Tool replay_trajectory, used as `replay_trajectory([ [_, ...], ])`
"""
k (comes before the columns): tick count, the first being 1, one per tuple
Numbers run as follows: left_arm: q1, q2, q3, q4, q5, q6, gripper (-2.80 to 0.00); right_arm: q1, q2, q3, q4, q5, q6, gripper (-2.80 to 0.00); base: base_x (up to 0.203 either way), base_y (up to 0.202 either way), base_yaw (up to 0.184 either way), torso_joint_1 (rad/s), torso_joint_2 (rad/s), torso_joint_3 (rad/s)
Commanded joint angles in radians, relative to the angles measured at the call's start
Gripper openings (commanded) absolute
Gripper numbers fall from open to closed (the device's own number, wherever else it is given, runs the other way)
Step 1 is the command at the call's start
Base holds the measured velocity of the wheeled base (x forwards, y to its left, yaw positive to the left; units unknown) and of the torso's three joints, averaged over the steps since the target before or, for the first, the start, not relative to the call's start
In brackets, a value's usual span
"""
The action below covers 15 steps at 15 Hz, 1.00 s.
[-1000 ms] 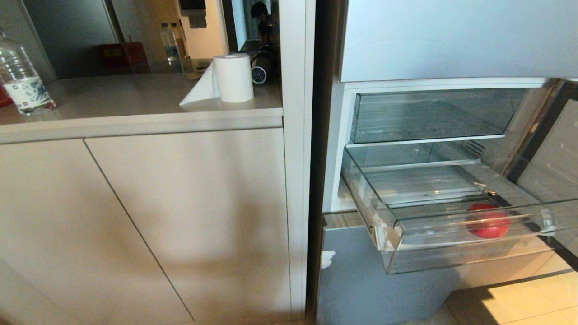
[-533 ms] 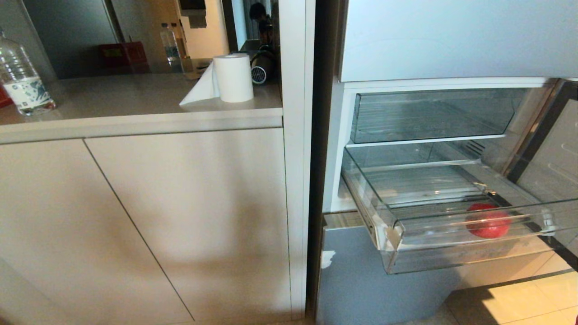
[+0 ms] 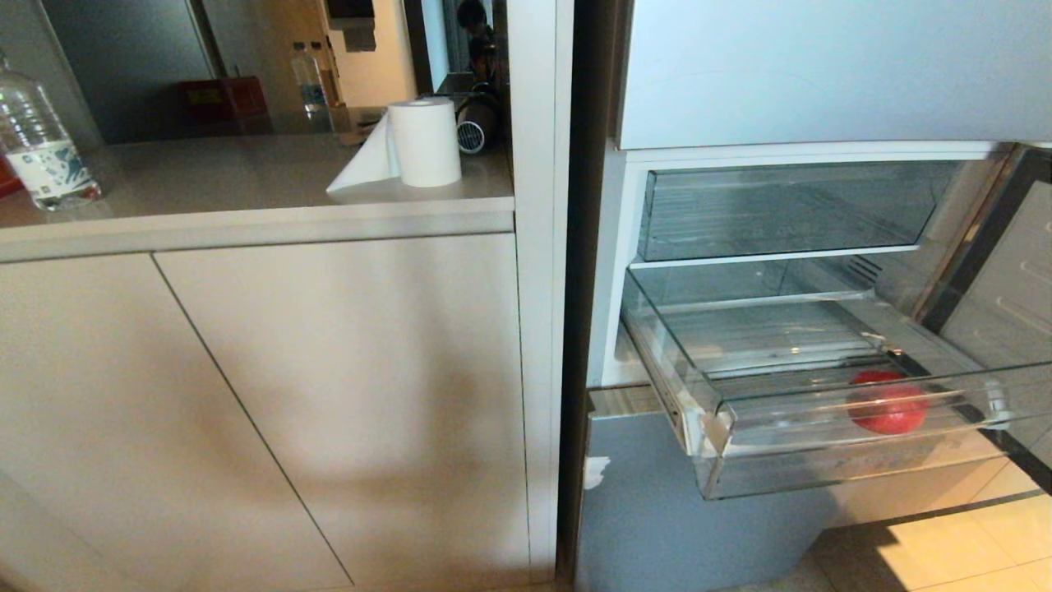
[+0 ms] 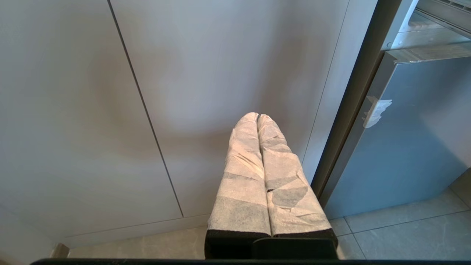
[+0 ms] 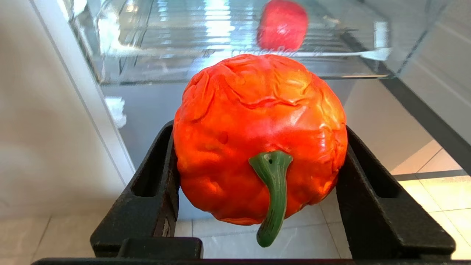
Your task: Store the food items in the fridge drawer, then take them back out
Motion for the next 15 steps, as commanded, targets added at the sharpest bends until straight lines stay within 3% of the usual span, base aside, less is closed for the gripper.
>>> replay_trajectory([
  [1,0.000,0.000,0.002,0.000,0.000,0.000,-2.80,-0.001,-0.018,0.004,0.009,-0.002,-0.001,-2.80,0.000,0.000,0.000,0.000,0.00,0.000],
  [6,0.000,0.000,0.002,0.000,0.000,0.000,-2.80,-0.001,-0.018,0.004,0.009,-0.004,-0.005,-2.80,-0.001,0.000,-0.019,0.000,0.00,0.001],
  [15,0.000,0.000,0.002,0.000,0.000,0.000,-2.80,-0.001,-0.018,0.004,0.009,-0.007,0.005,-2.80,-0.002,0.009,-0.174,0.002,0.00,0.002],
])
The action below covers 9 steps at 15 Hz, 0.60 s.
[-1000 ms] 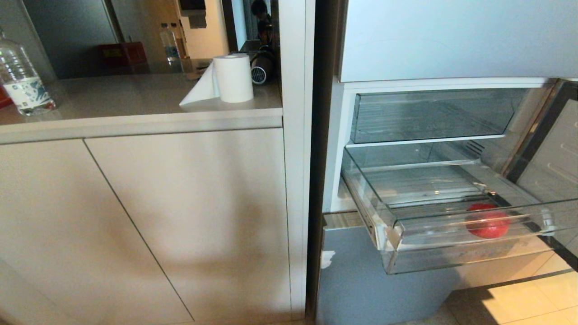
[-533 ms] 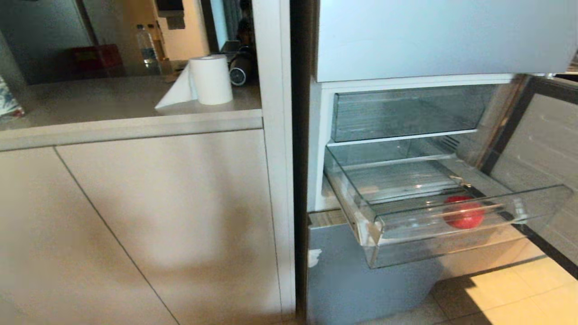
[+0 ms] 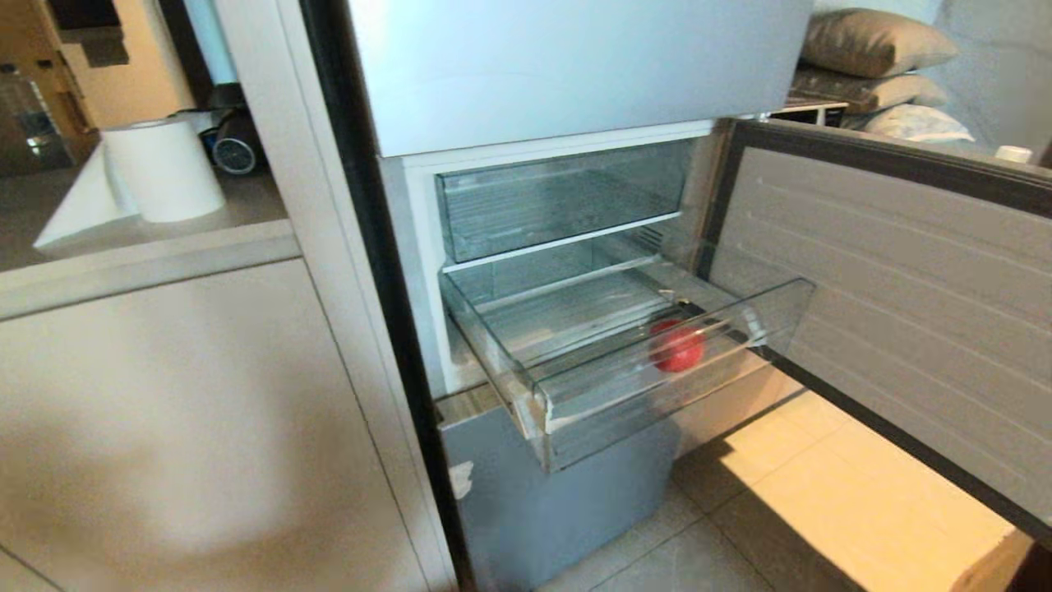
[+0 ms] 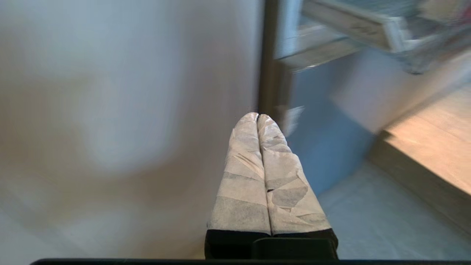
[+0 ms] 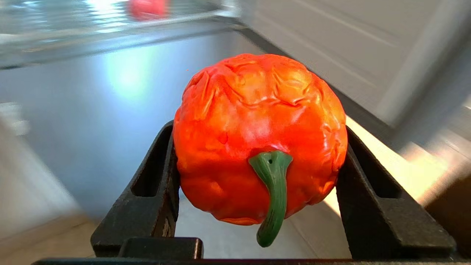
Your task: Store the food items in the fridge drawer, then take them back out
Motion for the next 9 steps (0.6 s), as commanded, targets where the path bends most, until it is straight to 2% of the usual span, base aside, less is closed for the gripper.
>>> replay_trajectory([
  [1,0.000,0.000,0.002,-0.001,0.000,0.000,-2.80,0.000,0.002,0.002,0.000,-0.002,0.001,-2.80,0.001,0.009,-0.176,-0.001,0.00,0.007],
  [5,0.000,0.000,0.002,-0.001,0.000,0.000,-2.80,0.000,0.005,0.000,-0.002,0.000,0.016,-2.80,-0.001,0.005,-0.158,0.001,0.00,0.004],
  [7,0.000,0.000,0.002,-0.001,0.000,0.000,-2.80,0.000,0.064,-0.007,-0.019,-0.012,0.024,-2.80,0.000,0.004,-0.035,0.001,0.00,0.003],
  [9,0.000,0.000,0.002,-0.001,0.000,0.000,-2.80,-0.009,0.187,-0.059,-0.056,-0.101,0.081,-2.80,0.000,0.000,0.000,0.000,0.00,0.000],
])
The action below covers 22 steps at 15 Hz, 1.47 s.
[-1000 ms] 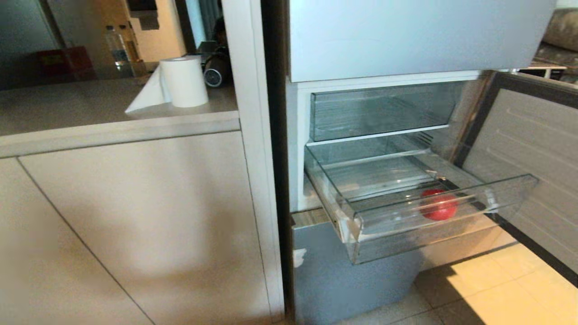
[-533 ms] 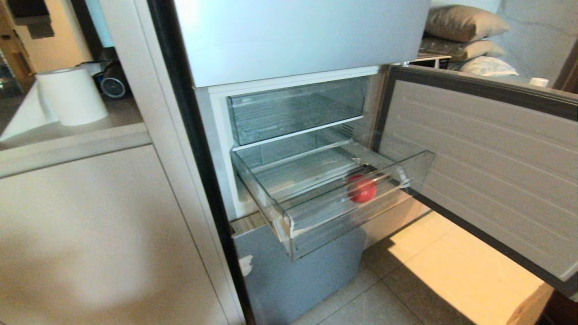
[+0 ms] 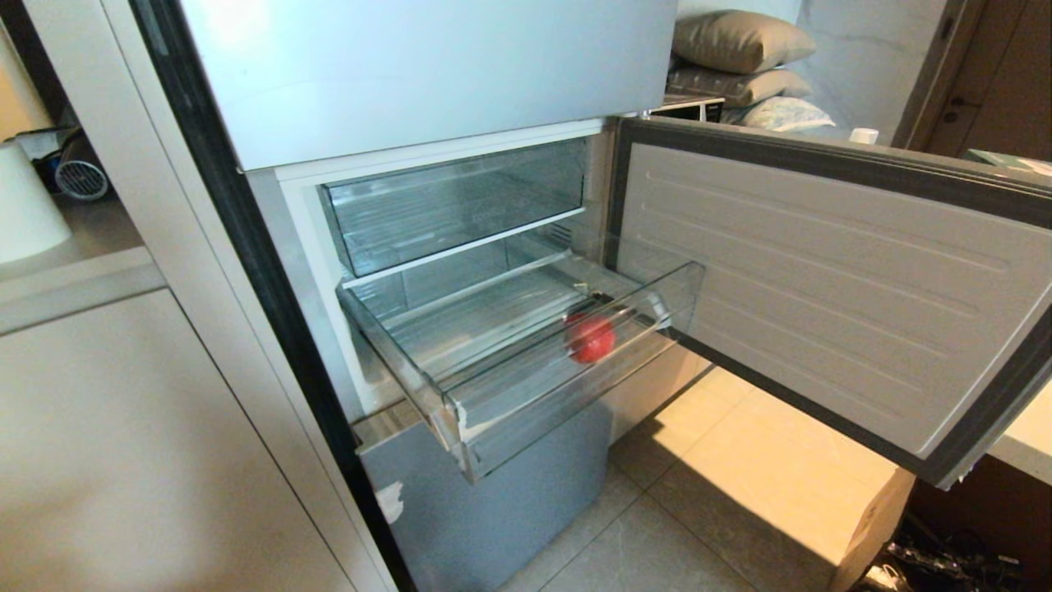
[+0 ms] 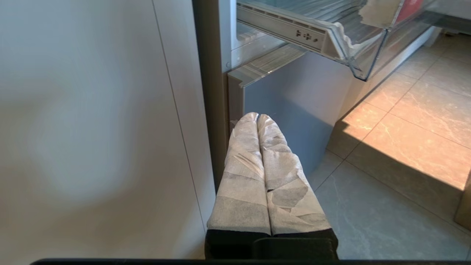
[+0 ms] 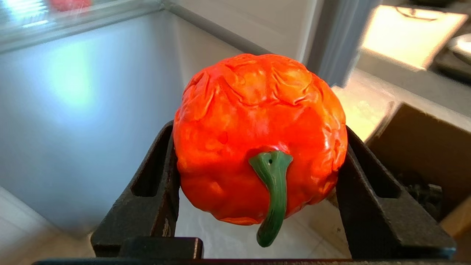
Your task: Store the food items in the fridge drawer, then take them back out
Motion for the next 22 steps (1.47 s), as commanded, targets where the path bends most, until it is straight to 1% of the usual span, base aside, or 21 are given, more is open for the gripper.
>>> replay_trajectory([
  [1,0.000,0.000,0.002,-0.001,0.000,0.000,-2.80,-0.035,0.202,-0.074,-0.027,-0.093,0.078,-2.80,0.000,0.000,0.000,0.000,0.00,0.000],
  [2,0.000,0.000,0.002,0.000,0.000,0.000,-2.80,-0.082,0.298,-0.120,-0.031,-0.126,0.130,-2.80,0.000,0.000,0.000,0.000,0.00,0.000],
  [3,0.000,0.000,0.002,-0.001,0.000,0.000,-2.80,-0.153,0.387,-0.166,-0.035,-0.149,0.173,-2.80,0.000,0.000,0.000,0.000,0.00,0.000],
  [5,0.000,0.000,0.002,-0.001,0.000,0.000,-2.80,-0.342,0.564,-0.247,-0.042,-0.171,0.228,-2.80,0.000,0.000,0.000,0.000,0.00,0.000],
  [6,0.000,0.000,0.002,0.000,0.000,0.000,-2.80,-0.431,0.641,-0.285,-0.045,-0.162,0.244,-2.80,0.000,0.000,0.000,0.000,0.00,0.000],
  [7,0.000,0.000,0.002,-0.001,0.000,0.000,-2.80,-0.529,0.709,-0.326,-0.053,-0.131,0.255,-2.80,0.000,0.000,0.000,0.000,0.00,0.000],
  [10,0.000,0.000,0.002,0.000,0.000,0.000,-2.80,-0.815,0.917,-0.459,-0.098,0.016,0.268,-2.80,0.000,0.000,0.000,0.000,0.00,0.000],
  [11,0.000,0.000,0.002,-0.001,0.000,0.000,-2.80,-0.896,0.995,-0.493,-0.126,0.060,0.268,-2.80,0.000,0.000,0.000,0.000,0.00,0.000],
  [13,0.000,0.000,0.002,-0.001,0.000,0.000,-2.80,-1.025,1.145,-0.534,-0.231,0.109,0.257,-2.80,0.000,0.000,0.000,0.000,0.00,0.000],
  [15,0.000,0.000,0.002,-0.001,0.000,0.000,-2.80,-1.118,1.297,-0.577,-0.355,0.131,0.247,-2.80,0.000,0.000,0.000,0.000,0.00,0.000],
  [17,0.000,0.000,0.002,0.000,0.000,0.000,-2.80,-1.184,1.436,-0.654,-0.420,0.148,0.239,-2.80,0.000,0.000,0.000,0.000,0.00,0.000],
  [19,0.000,0.000,0.002,-0.001,0.000,0.000,-2.80,-1.221,1.573,-0.751,-0.446,0.172,0.239,-2.80,0.000,0.000,0.000,0.000,0.00,0.000],
  [22,0.000,0.000,0.002,0.000,0.000,0.000,-2.80,-1.239,1.764,-0.884,-0.470,0.237,0.242,-2.80,0.000,0.000,0.000,0.000,0.00,0.000],
])
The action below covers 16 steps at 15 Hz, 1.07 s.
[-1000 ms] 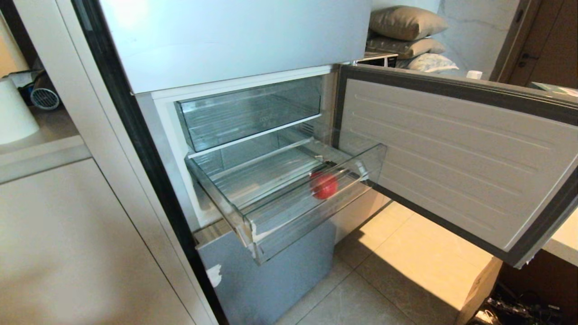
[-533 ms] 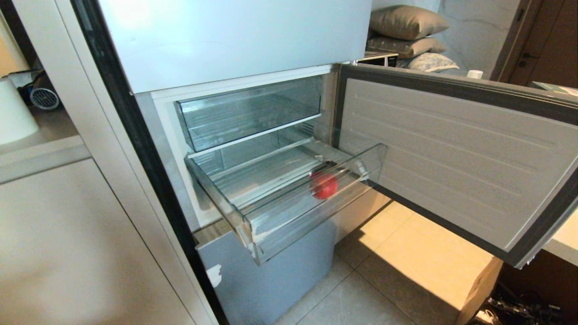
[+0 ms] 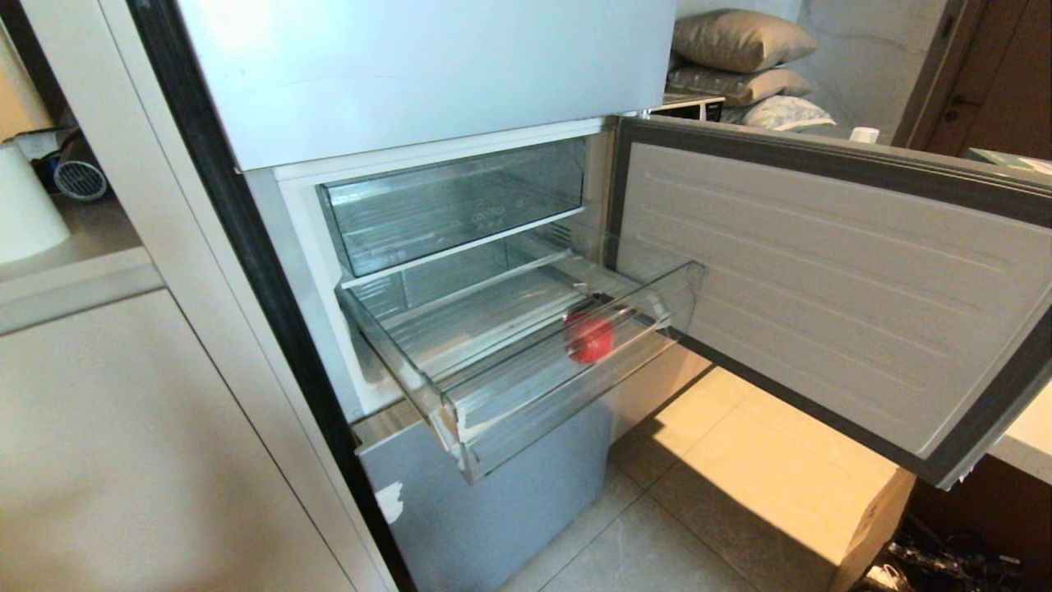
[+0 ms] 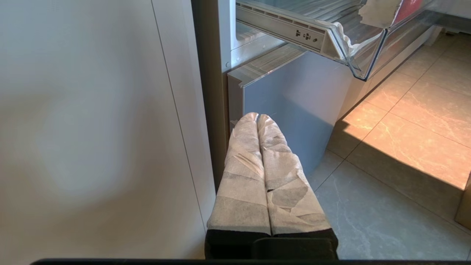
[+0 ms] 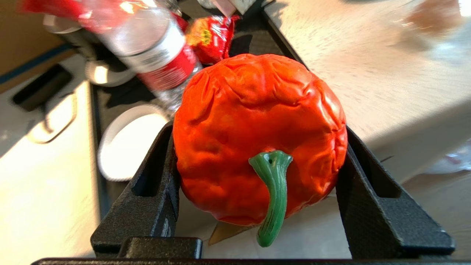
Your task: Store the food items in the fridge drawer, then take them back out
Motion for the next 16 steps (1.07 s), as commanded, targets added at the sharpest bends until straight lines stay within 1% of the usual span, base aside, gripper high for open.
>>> replay_trajectory([
  [1,0.000,0.000,0.002,-0.001,0.000,0.000,-2.80,-0.011,0.214,-0.109,-0.008,0.048,0.003,-2.80,0.000,0.000,0.000,0.000,0.00,0.000],
  [4,0.000,0.000,0.002,-0.001,0.000,0.000,-2.80,-0.014,0.342,-0.231,-0.006,0.085,0.015,-2.80,0.000,0.000,0.000,0.000,0.00,0.000],
  [7,0.000,0.000,0.002,0.000,0.000,0.000,-2.80,-0.010,0.428,-0.307,-0.012,0.123,0.025,-2.80,0.000,0.000,0.000,0.000,0.00,0.000],
  [12,0.000,0.000,0.002,-0.001,0.000,0.000,-2.80,-0.015,0.502,-0.376,-0.006,0.135,0.027,-2.80,0.000,0.000,0.000,0.000,0.00,0.000],
  [15,0.000,0.000,0.002,0.000,0.000,0.000,-2.80,-0.012,0.505,-0.371,-0.006,0.176,0.026,-2.80,0.000,0.000,0.000,0.000,0.00,0.000],
  [16,0.000,0.000,0.002,-0.001,0.000,0.000,-2.80,-0.011,0.505,-0.368,-0.006,0.178,0.027,-2.80,0.000,0.000,0.000,0.000,0.00,0.000],
])
